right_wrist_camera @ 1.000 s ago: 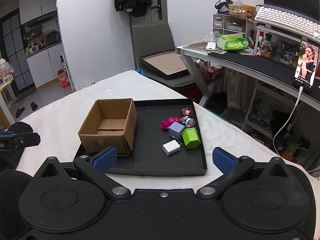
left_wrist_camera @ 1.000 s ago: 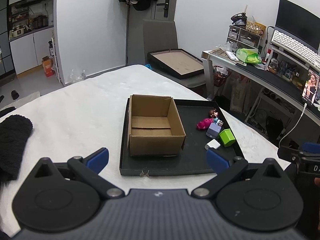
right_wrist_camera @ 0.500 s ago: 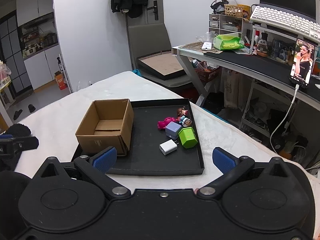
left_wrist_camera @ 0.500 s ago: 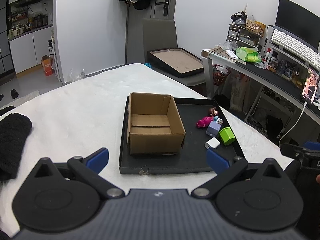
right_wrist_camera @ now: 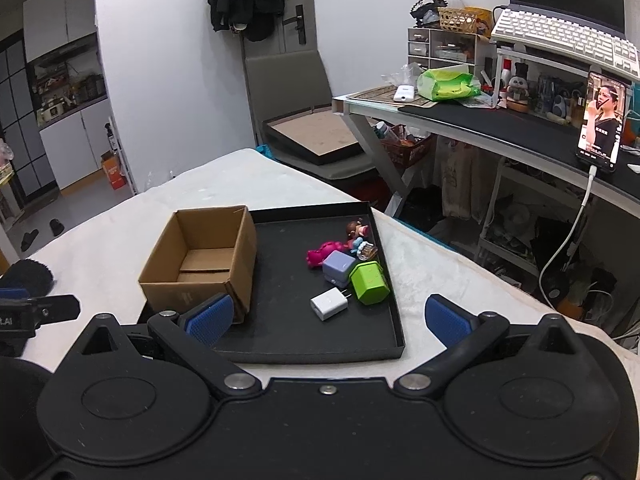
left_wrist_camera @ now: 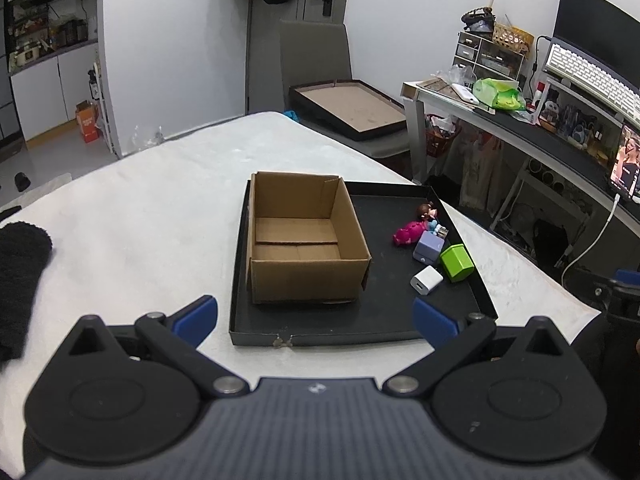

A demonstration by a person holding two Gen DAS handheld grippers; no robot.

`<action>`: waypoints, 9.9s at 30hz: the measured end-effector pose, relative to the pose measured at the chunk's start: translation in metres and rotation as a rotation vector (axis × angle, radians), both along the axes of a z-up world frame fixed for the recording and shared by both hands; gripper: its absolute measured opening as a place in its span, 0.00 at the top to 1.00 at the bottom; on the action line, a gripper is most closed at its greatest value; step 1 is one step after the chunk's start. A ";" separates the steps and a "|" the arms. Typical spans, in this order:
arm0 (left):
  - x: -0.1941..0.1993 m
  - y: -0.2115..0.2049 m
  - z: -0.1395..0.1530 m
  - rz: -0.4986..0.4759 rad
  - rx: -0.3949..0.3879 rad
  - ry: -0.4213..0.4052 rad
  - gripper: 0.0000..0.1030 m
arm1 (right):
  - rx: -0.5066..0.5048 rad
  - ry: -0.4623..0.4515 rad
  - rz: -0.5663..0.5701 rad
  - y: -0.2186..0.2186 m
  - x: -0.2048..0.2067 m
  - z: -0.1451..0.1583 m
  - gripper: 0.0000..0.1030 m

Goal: Organize rigid objects
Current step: 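Move the right tool toward the green container while the left tool approaches the box wall, then close the right gripper on the lime-green container while the left gripper clamps the box wall, then lift the green container into the box and open the right gripper while the left holds the box, then move the right gripper to the white charger and grasp it, then carry the white charger into the box and open the right gripper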

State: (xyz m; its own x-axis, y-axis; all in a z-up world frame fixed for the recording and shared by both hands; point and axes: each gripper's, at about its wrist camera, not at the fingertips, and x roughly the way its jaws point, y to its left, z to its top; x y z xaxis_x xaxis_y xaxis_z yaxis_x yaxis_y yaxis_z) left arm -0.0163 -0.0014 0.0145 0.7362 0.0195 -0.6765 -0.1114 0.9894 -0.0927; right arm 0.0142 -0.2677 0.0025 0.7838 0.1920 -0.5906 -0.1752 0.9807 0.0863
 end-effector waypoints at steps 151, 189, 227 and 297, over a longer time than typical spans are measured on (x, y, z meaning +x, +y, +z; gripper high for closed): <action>0.191 0.072 -0.154 0.083 0.011 0.405 0.88 | -0.299 0.179 0.184 0.127 0.231 -0.064 0.61; 0.198 0.072 -0.154 0.078 0.006 0.445 0.88 | 0.108 0.302 0.361 0.164 0.227 -0.071 0.34; 0.209 0.030 -0.163 0.103 0.301 0.499 0.20 | 0.079 0.382 -0.041 0.054 0.215 -0.173 0.00; 0.192 0.073 -0.160 0.110 0.006 0.402 0.87 | 0.311 0.234 0.390 0.160 0.225 -0.123 0.44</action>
State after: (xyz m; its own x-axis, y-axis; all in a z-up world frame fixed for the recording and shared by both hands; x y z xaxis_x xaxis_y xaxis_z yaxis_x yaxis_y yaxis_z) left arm 0.1755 0.0717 -0.1453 0.4071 0.0883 -0.9091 -0.2424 0.9701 -0.0143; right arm 0.2396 -0.1080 -0.1201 0.4744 0.6350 -0.6097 -0.4618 0.7691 0.4418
